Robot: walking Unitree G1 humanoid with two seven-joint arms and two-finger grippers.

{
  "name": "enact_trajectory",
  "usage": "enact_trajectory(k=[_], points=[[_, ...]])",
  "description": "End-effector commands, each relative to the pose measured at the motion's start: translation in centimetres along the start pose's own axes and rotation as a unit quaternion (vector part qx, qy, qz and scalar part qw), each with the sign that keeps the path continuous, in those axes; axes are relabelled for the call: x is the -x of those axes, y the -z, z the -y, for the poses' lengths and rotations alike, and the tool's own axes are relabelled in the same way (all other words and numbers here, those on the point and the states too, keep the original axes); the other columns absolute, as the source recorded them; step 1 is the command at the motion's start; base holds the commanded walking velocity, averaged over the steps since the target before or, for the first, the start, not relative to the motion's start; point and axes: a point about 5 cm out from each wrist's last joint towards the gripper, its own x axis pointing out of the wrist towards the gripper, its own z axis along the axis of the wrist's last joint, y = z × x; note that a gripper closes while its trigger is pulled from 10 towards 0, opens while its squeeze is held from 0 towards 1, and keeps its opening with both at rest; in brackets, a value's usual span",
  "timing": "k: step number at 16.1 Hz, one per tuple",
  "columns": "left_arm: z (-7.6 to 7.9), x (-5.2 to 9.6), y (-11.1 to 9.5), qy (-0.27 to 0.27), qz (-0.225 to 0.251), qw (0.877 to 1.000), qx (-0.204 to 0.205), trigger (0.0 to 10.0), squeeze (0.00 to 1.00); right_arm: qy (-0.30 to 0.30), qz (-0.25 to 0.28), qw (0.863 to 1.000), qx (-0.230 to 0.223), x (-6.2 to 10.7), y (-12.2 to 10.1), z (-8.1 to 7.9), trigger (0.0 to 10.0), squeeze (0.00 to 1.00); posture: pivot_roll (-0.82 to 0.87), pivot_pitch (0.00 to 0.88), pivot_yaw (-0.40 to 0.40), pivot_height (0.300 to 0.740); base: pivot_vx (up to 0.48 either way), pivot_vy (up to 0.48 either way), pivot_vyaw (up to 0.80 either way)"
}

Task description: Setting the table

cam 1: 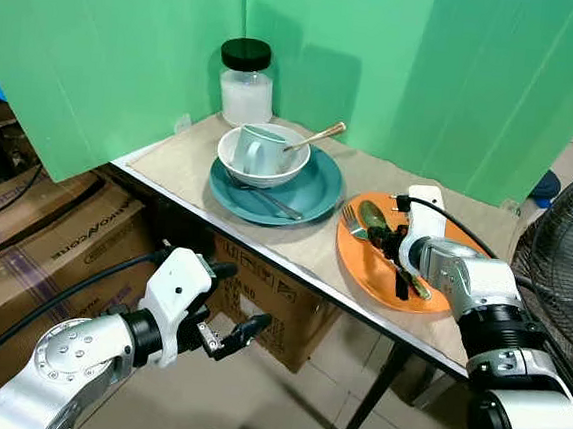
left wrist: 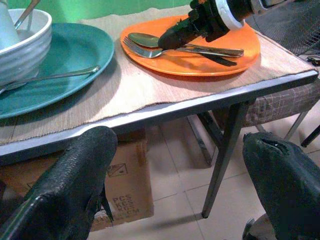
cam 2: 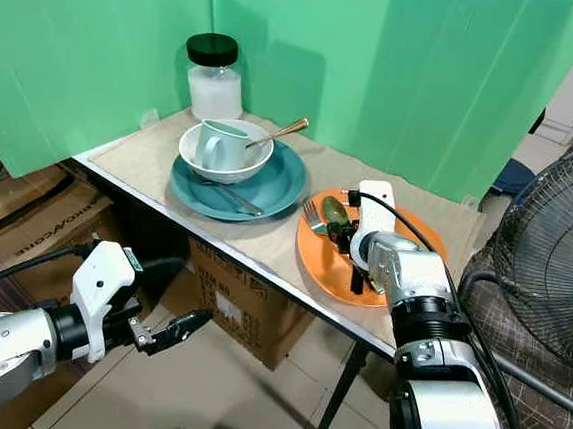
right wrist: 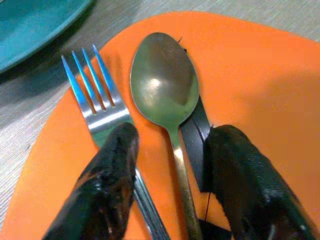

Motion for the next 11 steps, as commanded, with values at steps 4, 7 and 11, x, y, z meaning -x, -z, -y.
enact_trajectory(k=[4,7,11], points=[[0.03,0.20,-0.13,0.003,0.002,1.000,-0.004,10.0,0.00,-0.002,-0.028,1.000,-0.012,-0.27,1.09,0.33,0.0,0.00,0.15,0.000,0.015,0.740,0.000,0.000,0.00],[0.05,0.20,-0.26,0.003,0.005,1.000,-0.006,10.0,0.00,-0.003,-0.029,0.999,-0.014,-0.42,1.29,0.28,0.0,0.00,0.15,0.000,0.016,0.740,0.000,0.000,0.00],[0.05,0.16,-0.41,0.004,0.005,1.000,-0.010,10.0,0.00,-0.002,-0.028,0.999,-0.016,-0.45,1.35,0.35,0.0,0.00,0.15,0.000,0.018,0.740,0.000,0.000,0.00]])
